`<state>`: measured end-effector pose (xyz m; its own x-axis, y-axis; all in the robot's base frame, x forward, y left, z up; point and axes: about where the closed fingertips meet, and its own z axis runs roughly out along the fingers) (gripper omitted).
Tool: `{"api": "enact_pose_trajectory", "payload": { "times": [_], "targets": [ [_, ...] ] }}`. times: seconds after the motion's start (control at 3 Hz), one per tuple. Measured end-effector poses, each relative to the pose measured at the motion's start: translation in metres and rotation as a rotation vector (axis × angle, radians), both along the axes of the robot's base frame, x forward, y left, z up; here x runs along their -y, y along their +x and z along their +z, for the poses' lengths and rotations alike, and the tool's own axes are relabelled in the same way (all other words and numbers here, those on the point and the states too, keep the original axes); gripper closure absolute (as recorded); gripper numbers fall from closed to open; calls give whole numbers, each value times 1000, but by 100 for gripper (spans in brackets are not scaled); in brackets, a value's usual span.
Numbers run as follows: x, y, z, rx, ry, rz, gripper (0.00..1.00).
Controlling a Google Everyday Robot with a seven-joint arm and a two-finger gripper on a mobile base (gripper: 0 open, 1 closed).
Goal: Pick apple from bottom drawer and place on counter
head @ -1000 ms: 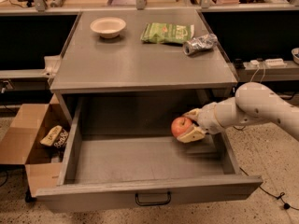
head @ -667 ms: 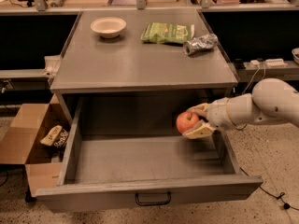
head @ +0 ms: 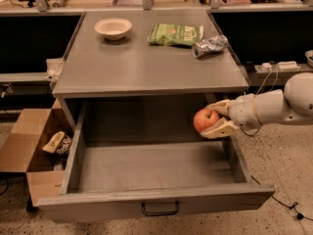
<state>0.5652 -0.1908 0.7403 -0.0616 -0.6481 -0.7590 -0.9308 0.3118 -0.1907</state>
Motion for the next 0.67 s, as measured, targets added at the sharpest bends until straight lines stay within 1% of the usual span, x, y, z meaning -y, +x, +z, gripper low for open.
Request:
{"api": "enact_pose_trajectory", "payload": {
  "times": [0.33, 0.67],
  "targets": [
    [-2, -1, 10, 12, 16, -1, 100],
    [-10, -10, 54, 54, 34, 10, 100]
  ]
}}
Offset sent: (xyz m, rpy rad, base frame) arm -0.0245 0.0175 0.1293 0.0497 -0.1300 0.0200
